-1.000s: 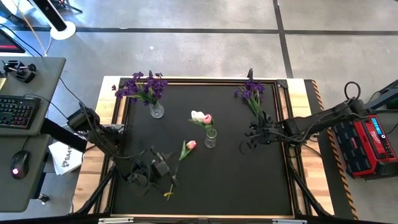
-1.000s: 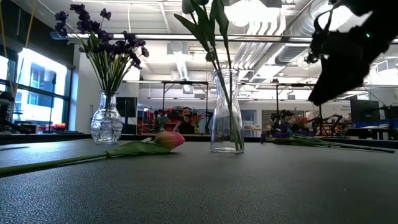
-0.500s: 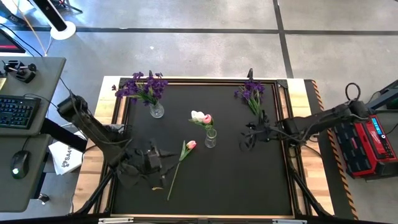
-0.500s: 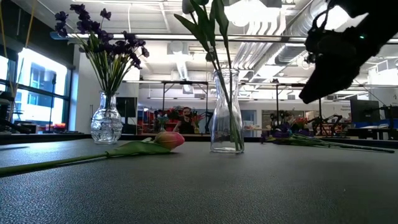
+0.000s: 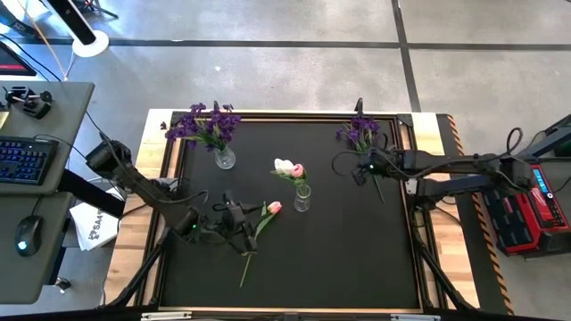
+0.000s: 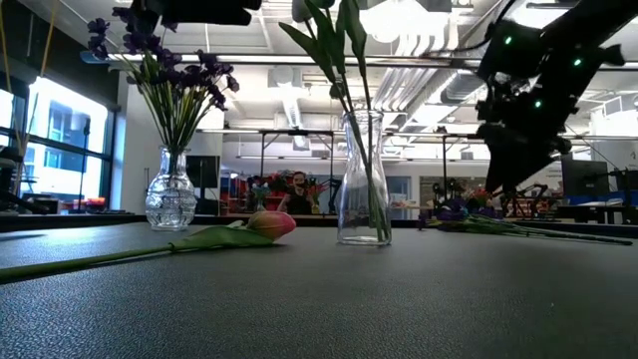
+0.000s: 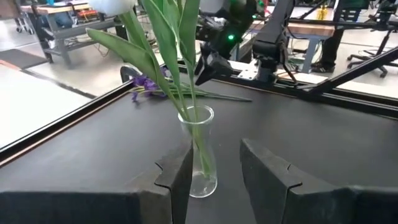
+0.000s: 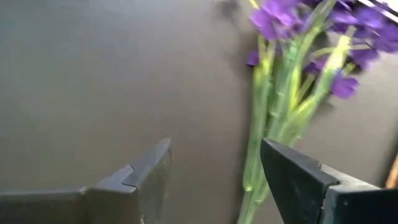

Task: Sort flowers into vase by color
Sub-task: Put the violet flower into the left transparent flower vase

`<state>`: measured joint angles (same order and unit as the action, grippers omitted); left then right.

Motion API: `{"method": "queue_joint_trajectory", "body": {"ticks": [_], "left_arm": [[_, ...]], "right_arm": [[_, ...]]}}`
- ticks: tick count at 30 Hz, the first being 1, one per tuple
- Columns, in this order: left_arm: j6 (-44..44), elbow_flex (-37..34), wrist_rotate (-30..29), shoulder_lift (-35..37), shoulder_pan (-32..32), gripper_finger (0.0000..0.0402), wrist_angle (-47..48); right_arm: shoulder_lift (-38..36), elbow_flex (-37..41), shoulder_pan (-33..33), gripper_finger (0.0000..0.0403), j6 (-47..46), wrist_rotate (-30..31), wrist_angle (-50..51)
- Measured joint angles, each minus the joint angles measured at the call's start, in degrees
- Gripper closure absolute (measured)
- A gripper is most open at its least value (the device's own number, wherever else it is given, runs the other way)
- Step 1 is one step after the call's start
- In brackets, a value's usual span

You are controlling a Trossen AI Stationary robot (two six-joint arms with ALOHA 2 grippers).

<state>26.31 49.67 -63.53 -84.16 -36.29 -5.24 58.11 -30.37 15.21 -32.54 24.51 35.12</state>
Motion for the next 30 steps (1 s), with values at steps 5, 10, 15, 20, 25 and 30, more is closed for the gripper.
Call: {"method": "queue_joint_trajectory", "body": {"ticks": [5, 10, 15, 20, 25, 30], "left_arm": [[0.1, 0.0, 0.3, 0.0, 0.3, 0.028, 0.0], [0.2, 0.0, 0.4, 0.0, 0.3, 0.028, -0.1], [0.5, 0.0, 1.2, 0.0, 0.3, 0.028, 0.0], [1.6, 0.0, 4.5, 0.0, 0.3, 0.028, 1.1], [3.1, 0.0, 7.1, 0.0, 0.2, 0.028, 2.2], [3.1, 0.0, 7.5, 0.0, 0.2, 0.028, 2.4]], "right_arm": [[6.1, 0.2, 5.9, 0.0153, 4.0, 0.5, -0.2], [11.3, 0.2, 10.5, 0.0147, 2.5, 0.5, -0.2], [15.2, 0.2, 13.7, 0.0162, 4.6, -5.0, -2.8], [18.3, 0.1, 15.3, 0.0197, 5.8, -8.2, -6.3], [19.0, 0.1, 15.4, 0.0255, 5.8, -9.2, -7.0], [19.0, 0.1, 15.4, 0.0327, 7.1, -9.5, -7.8]]}}
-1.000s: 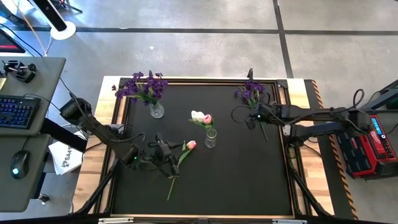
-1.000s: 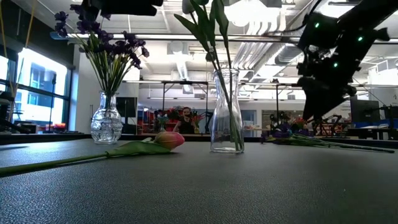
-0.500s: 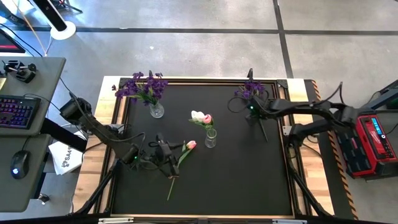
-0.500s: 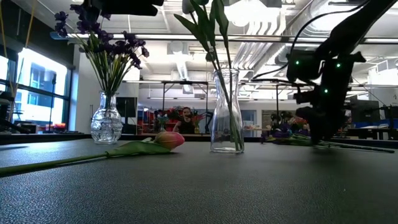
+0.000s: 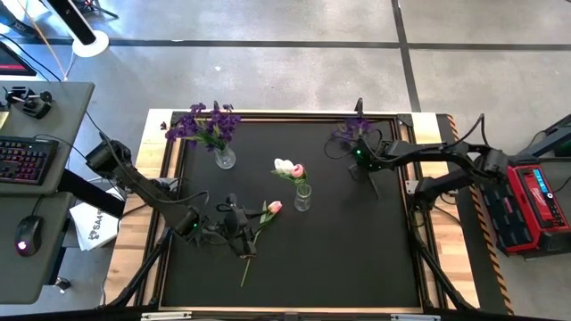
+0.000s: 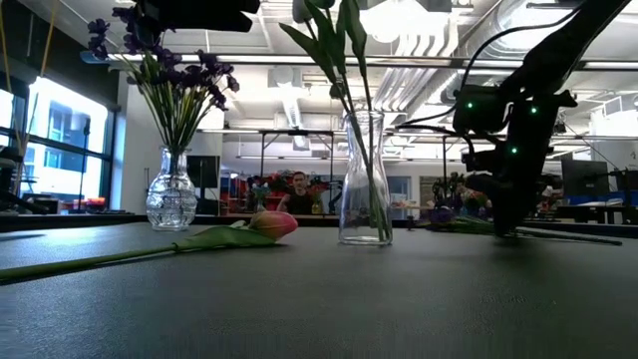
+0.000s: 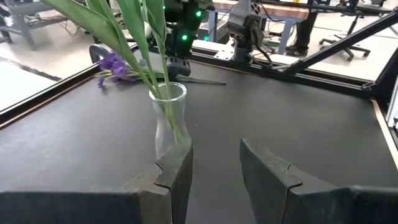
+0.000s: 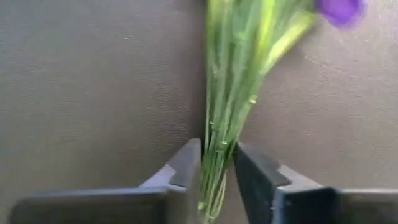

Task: Sort flowers into vase by color
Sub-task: Put the violet flower into the left transparent flower vase

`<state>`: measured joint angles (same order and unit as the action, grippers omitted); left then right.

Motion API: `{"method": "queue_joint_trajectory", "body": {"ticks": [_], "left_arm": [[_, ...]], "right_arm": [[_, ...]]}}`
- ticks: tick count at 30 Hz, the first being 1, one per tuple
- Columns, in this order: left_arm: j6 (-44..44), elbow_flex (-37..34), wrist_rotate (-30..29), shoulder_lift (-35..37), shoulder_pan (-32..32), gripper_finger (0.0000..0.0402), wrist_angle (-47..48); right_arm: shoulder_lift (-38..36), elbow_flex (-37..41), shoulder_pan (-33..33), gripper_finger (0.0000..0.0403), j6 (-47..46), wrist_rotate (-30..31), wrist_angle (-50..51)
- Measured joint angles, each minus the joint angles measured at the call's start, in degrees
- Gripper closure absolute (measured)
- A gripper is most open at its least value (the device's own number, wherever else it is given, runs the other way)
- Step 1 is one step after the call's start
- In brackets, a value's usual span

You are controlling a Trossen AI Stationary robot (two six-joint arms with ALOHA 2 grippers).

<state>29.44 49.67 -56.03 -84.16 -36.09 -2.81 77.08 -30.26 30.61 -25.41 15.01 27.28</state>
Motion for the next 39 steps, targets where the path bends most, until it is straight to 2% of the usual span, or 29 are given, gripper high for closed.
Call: {"method": "queue_joint_trajectory", "body": {"ticks": [5, 12, 20, 25, 31, 35, 39], "left_arm": [[0.4, 0.0, 0.0, 0.0, 0.0, 0.028, 0.0], [1.0, 0.0, 0.0, 0.0, 0.0, 0.028, 0.0], [-0.1, 0.0, -0.1, 0.0, -0.3, 0.028, -0.7], [-10.7, 0.0, 0.1, 0.0, -1.7, 0.028, -7.6], [-26.3, 0.0, 2.3, 0.0, -3.5, 0.028, -19.2], [-31.6, 0.0, 7.1, 0.0, -3.8, 0.028, -23.4], [-36.1, 0.0, 9.0, 0.0, -3.5, 0.028, -26.9]], "right_arm": [[-1.3, 0.3, 0.1, 0.0394, 2.3, 1.0, -1.4], [-7.5, 0.3, -1.8, 0.0398, 4.7, -1.7, -6.0], [-18.4, 0.3, -7.8, 0.04, 6.5, -4.8, -14.2], [-25.9, 0.2, -14.6, 0.0401, 7.4, -5.4, -22.7], [-33.7, 0.2, -24.6, 0.0402, 8.6, -2.2, -31.9], [-36.0, 0.2, -32.7, 0.0402, 12.7, -2.3, -39.3], [-35.5, 0.1, -40.7, 0.0402, 18.0, -5.0, -48.6]]}}
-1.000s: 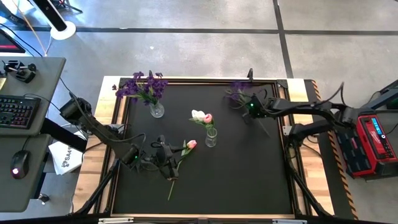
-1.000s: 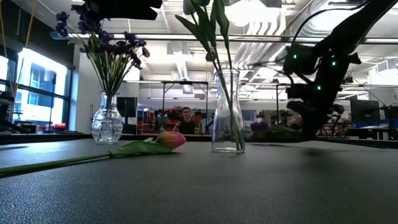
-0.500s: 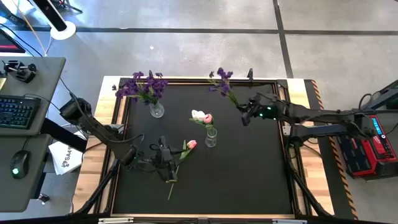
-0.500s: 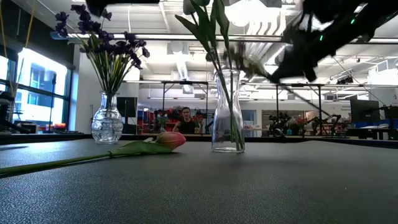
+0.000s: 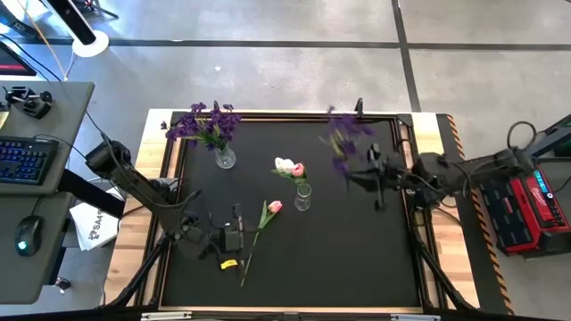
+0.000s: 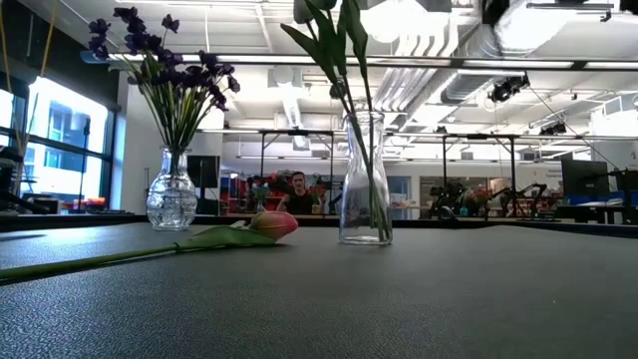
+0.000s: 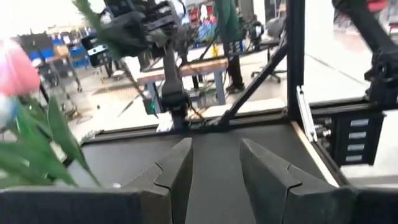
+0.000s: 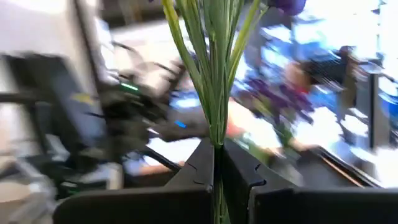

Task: Sort flowers into vase by color
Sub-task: Put the violet flower into the left transparent flower vase

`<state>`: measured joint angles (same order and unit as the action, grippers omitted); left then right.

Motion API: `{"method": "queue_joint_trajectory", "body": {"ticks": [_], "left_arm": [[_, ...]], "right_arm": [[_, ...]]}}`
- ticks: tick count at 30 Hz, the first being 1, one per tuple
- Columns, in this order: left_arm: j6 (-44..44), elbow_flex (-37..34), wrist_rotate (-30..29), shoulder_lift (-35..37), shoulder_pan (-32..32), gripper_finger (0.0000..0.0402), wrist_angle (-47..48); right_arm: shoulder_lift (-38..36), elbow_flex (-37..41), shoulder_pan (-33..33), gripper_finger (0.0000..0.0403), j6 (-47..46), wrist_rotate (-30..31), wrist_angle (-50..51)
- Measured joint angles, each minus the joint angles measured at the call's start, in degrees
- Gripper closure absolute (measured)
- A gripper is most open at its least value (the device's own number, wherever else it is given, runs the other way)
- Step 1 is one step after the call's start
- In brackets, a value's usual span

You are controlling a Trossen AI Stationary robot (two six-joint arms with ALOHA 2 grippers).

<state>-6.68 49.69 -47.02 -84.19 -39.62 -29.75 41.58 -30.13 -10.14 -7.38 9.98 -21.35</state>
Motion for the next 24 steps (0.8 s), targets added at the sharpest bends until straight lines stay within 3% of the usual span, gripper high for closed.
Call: {"method": "queue_joint_trajectory", "body": {"ticks": [10, 17, 24], "left_arm": [[-4.4, 3.6, 4.6, -4.0, 3.9, 0.028, -1.9], [-5.0, 6.9, 5.7, -7.2, 8.1, 0.0266, -1.9], [-1.9, 9.4, 14.3, -9.8, 12.1, 0.0209, -2.5]], "right_arm": [[9.7, 0.0, -13.1, 0.0403, 8.5, -0.4, -18.1], [19.3, 0.0, -15.3, 0.0403, 10.4, -0.4, -26.2], [26.4, 0.0, -15.8, 0.0403, 10.9, -0.4, -34.7]]}}
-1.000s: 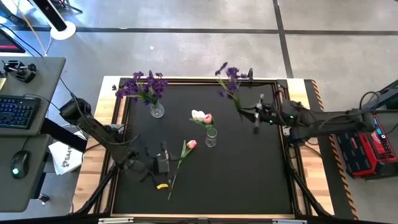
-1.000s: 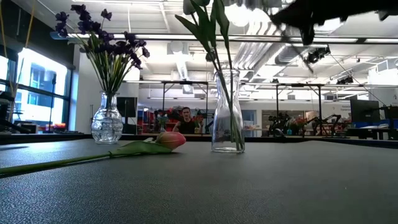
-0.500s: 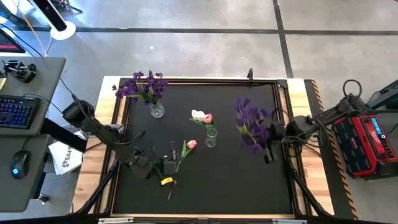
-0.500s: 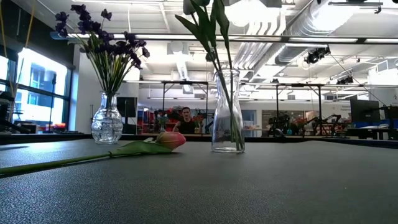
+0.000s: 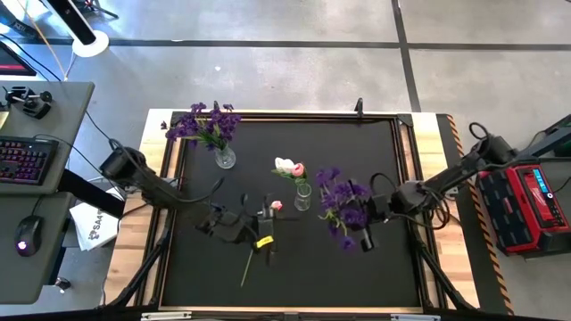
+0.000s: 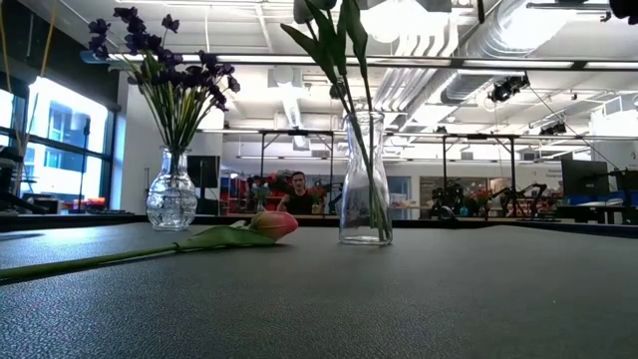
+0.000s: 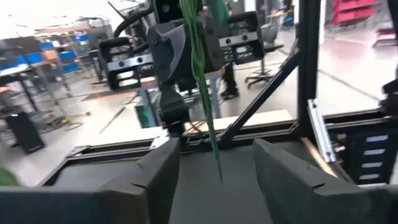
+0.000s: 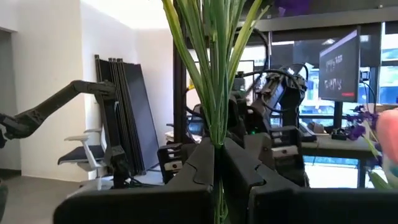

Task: Sort flowers into vase by color
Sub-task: Put the violet flower into the left transparent flower vase

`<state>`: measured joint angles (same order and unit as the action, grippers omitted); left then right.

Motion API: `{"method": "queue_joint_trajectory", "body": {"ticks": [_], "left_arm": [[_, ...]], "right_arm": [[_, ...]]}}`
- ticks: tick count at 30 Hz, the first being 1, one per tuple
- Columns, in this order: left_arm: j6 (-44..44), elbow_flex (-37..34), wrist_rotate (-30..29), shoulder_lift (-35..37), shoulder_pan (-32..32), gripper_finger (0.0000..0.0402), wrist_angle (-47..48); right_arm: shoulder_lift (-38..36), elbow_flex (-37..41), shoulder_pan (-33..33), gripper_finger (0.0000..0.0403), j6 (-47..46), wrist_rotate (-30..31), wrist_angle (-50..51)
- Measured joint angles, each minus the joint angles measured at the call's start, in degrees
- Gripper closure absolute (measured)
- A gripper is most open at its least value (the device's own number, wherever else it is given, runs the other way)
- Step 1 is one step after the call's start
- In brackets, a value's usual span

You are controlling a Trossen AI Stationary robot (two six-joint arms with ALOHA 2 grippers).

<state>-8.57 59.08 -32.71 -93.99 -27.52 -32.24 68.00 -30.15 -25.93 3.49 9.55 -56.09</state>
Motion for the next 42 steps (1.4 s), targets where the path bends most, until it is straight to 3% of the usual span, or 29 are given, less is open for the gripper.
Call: {"method": "queue_joint_trajectory", "body": {"ticks": [6, 10, 17, 20, 26, 42], "left_arm": [[0.5, 0.4, 2.7, -1.9, 2.2, 0.0169, -5.8], [0.5, 0.4, 4.3, -2.9, 4.0, 0.0165, -8.0], [1.5, 0.3, 13.8, -4.0, 6.3, 0.0165, -11.0], [1.4, 0.3, 14.8, -4.0, 6.4, 0.0167, -11.0], [1.0, 0.3, 18.9, -4.0, 6.4, 0.0189, -10.9], [-1.0, 0.3, 17.5, -4.0, 5.1, 0.0289, -8.8]], "right_arm": [[3.4, 0.0, 0.0, 0.0403, 0.0, -0.2, -4.0], [5.3, -0.5, 0.0, 0.0403, 1.6, -0.3, -5.6], [9.7, -4.0, 0.0, 0.0403, 4.8, -1.1, -5.4], [11.2, -5.2, 0.0, 0.0403, 5.6, -1.2, -5.4], [14.9, -8.1, 0.0, 0.0403, 7.0, -1.1, -5.4], [19.1, -11.9, 0.0, 0.0403, 10.5, 2.0, -3.6]]}}
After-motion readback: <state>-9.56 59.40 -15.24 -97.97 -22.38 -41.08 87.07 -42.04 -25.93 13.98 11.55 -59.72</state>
